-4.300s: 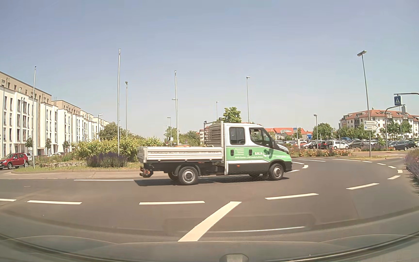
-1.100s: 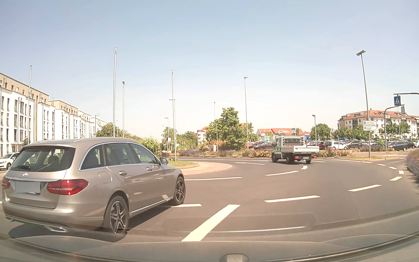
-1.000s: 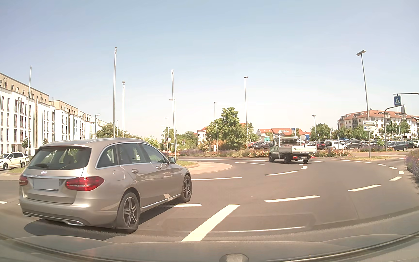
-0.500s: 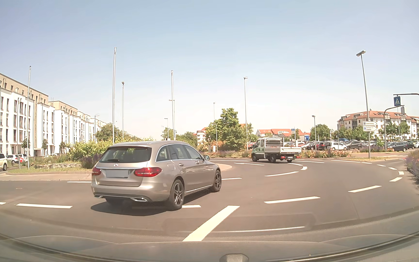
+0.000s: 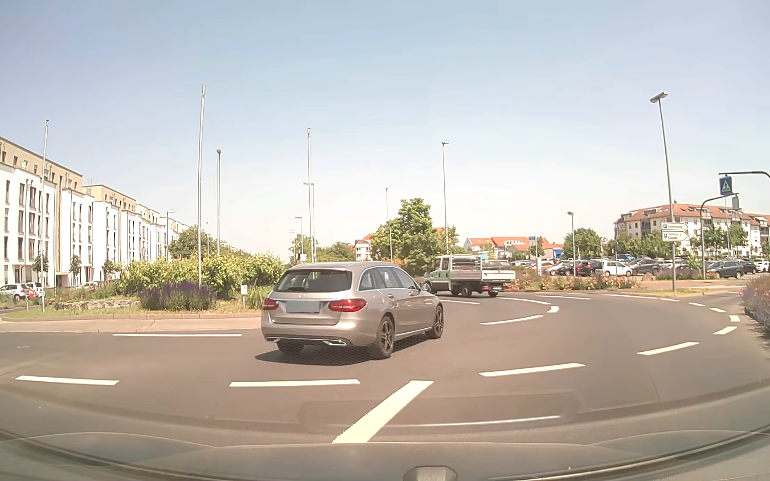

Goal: Follow the waypoints while adhering to traffic rules and regulations

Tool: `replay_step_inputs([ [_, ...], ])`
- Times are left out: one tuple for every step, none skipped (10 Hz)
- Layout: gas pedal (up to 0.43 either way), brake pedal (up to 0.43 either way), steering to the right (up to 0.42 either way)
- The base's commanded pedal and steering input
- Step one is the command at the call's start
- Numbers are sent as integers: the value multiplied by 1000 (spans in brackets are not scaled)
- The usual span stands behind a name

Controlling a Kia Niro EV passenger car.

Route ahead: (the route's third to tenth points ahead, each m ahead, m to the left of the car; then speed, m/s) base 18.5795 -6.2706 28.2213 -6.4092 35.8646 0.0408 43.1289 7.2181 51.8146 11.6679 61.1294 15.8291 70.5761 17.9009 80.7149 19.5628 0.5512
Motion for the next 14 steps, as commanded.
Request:
replay_step_inputs([
  [0, 0, 400],
  [0, 0, 429],
  [0, 0, 449],
  [0, 0, 468],
  [0, 0, 483],
  [0, 0, 492],
  [0, 0, 500],
  [0, 0, 502],
  [0, 0, 502],
  [0, 0, 502],
  [0, 0, 500],
  [0, 0, 498],
  [0, 0, 495],
  [0, 0, 490],
])
